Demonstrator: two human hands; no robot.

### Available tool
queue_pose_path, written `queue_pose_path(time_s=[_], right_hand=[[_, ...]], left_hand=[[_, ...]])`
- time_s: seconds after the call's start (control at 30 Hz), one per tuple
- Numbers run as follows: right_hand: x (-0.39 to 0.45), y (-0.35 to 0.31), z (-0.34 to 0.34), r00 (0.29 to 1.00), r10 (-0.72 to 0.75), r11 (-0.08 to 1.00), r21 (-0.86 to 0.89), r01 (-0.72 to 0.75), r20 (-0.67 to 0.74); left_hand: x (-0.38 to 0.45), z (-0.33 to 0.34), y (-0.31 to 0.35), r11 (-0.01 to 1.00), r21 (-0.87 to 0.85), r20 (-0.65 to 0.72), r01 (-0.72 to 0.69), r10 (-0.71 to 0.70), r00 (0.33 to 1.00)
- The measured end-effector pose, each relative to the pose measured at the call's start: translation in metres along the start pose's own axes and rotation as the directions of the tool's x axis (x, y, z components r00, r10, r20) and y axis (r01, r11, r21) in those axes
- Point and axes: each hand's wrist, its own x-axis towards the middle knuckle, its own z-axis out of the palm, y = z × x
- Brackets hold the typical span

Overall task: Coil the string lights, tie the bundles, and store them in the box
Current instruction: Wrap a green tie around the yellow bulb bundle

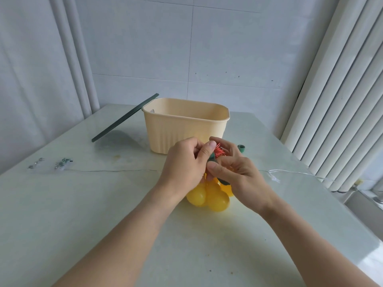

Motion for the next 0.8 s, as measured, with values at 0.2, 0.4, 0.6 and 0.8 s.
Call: queue_pose_path(time_s=[0.2,0.4,0.6,0.8], right_hand=[[0.004,0.003,-0.003,0.998,-0.02,0.989,0.147,0.01,0.068],[0.008,0.013,0.001,0.998,0.049,0.922,0.384,-0.057,0.03],[0.004,-0.006,-0.001,0.989,0.113,0.841,0.521,-0.146,0.094],[0.008,0.005,-0.003,0.995,0.042,0.85,0.52,-0.083,0.089]], left_hand=[[0.003,-0.003,0.004,0.983,-0.177,0.109,0.054,-0.035,0.993],[0.006,-0.01,0.003,0.955,-0.274,0.193,0.113,-0.06,0.979],[0.008,-0.019,0.006,0.902,-0.348,0.384,0.256,-0.113,0.917],[0.008,-0.023,0.004,0.916,-0.347,0.404,0.2,-0.046,0.914]])
